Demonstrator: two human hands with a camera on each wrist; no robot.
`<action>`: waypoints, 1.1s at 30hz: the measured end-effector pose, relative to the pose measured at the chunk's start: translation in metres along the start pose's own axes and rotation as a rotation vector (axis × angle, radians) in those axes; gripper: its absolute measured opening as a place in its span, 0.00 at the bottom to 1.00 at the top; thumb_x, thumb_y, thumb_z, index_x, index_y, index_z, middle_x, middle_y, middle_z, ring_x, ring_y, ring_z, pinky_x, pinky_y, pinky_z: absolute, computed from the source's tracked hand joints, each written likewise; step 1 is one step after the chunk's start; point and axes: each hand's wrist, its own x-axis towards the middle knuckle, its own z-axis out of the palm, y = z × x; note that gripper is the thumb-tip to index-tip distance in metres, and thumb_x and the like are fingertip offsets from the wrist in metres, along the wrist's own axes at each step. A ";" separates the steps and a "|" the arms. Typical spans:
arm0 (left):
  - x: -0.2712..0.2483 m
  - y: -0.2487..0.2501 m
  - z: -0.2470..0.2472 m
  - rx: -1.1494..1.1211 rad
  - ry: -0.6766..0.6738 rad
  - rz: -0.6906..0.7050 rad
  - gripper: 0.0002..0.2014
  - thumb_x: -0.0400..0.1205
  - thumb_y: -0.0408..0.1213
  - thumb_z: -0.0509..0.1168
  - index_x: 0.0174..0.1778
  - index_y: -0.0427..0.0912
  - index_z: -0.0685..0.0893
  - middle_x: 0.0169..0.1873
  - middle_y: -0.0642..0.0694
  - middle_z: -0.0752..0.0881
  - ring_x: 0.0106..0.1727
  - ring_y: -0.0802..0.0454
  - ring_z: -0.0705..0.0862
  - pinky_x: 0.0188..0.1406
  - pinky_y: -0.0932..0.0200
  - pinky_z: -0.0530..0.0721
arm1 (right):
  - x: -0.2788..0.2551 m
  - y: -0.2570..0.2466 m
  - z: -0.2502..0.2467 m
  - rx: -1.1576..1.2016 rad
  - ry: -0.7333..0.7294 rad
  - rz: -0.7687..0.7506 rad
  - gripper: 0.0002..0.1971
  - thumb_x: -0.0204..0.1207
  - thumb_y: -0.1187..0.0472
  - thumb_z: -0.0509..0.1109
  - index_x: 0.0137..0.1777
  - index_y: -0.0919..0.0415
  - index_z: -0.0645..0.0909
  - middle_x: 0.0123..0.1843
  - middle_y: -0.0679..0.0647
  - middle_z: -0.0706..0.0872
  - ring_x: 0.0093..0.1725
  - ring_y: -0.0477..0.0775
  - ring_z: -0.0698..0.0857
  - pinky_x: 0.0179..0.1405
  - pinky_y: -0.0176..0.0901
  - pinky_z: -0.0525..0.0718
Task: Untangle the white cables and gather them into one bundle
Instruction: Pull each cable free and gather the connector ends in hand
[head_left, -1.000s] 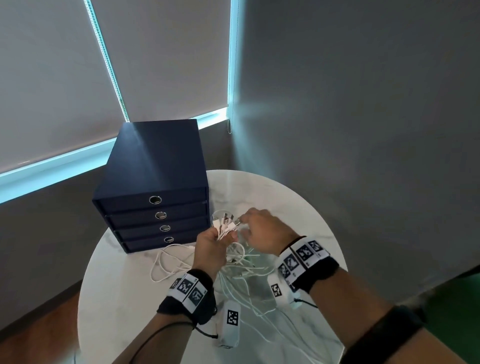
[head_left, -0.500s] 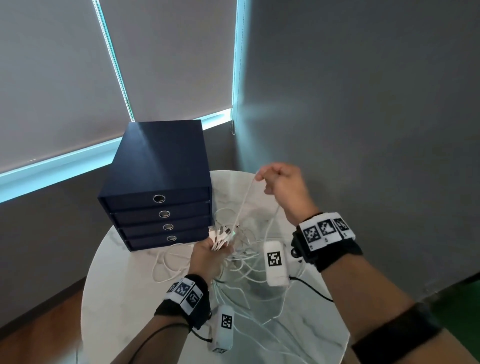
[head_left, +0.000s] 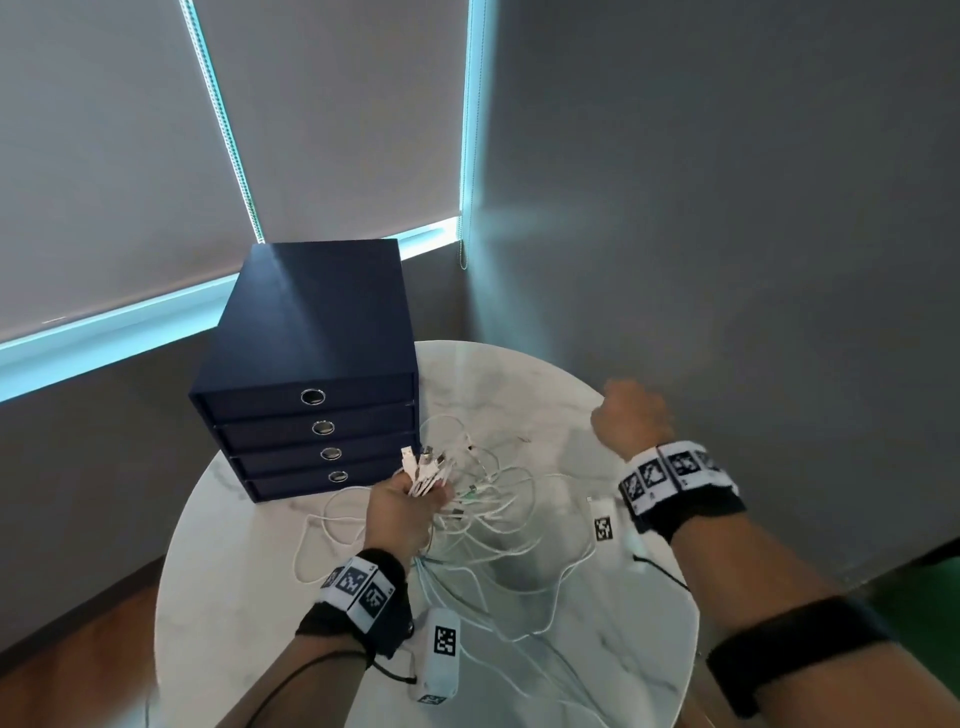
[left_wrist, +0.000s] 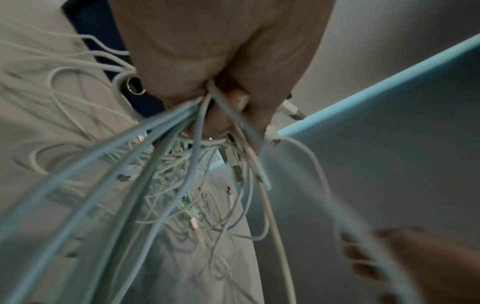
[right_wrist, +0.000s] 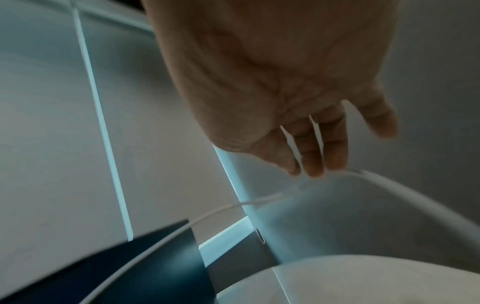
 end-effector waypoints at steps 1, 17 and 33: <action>0.000 0.001 0.001 0.022 -0.014 0.018 0.11 0.74 0.29 0.79 0.32 0.41 0.84 0.14 0.58 0.74 0.15 0.60 0.66 0.15 0.64 0.65 | -0.007 -0.001 0.011 -0.091 -0.003 -0.052 0.22 0.75 0.63 0.63 0.70 0.58 0.76 0.71 0.60 0.76 0.71 0.67 0.74 0.67 0.59 0.77; -0.003 -0.005 0.007 0.108 -0.044 0.018 0.09 0.75 0.29 0.78 0.33 0.41 0.86 0.13 0.58 0.74 0.17 0.59 0.67 0.19 0.61 0.65 | -0.045 -0.062 0.054 0.724 -0.299 -0.474 0.15 0.80 0.65 0.66 0.31 0.58 0.85 0.33 0.42 0.89 0.27 0.44 0.82 0.29 0.36 0.76; 0.001 -0.026 -0.021 -0.091 0.032 -0.131 0.12 0.82 0.43 0.73 0.48 0.35 0.88 0.42 0.37 0.92 0.18 0.53 0.68 0.16 0.66 0.65 | 0.005 -0.047 -0.101 1.329 0.203 -0.302 0.15 0.85 0.67 0.57 0.39 0.58 0.80 0.26 0.53 0.70 0.19 0.45 0.66 0.20 0.36 0.66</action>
